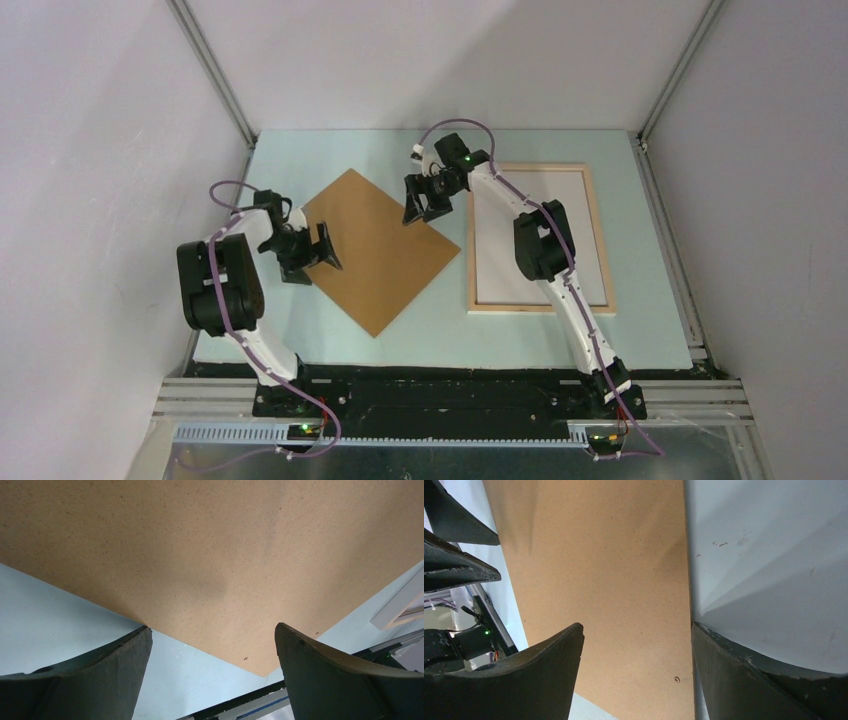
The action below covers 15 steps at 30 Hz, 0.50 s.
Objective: Put the photo into the frame
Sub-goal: Turn over the photo frame item at the center of the board.
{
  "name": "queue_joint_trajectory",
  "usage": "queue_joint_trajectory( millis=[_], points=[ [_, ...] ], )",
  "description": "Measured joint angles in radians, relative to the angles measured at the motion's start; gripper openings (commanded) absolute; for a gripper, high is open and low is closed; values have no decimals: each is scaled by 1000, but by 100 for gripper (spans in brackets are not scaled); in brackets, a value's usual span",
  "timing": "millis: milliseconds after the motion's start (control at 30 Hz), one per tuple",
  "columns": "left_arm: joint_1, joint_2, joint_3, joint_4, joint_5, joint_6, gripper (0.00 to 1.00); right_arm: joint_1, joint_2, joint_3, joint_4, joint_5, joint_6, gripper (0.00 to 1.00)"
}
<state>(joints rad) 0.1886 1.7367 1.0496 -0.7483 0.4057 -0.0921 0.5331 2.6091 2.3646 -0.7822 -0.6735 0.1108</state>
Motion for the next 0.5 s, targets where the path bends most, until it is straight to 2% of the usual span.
queue_joint_trajectory(
  millis=[300, 500],
  points=[
    [7, 14, 13, -12, 12, -5, 100, -13, 7, -14, 47, -51, 55, 78],
    [9, 30, 31, -30, 16, -6, 100, -23, -69, -153, 106, -81, 84, 77]
  ],
)
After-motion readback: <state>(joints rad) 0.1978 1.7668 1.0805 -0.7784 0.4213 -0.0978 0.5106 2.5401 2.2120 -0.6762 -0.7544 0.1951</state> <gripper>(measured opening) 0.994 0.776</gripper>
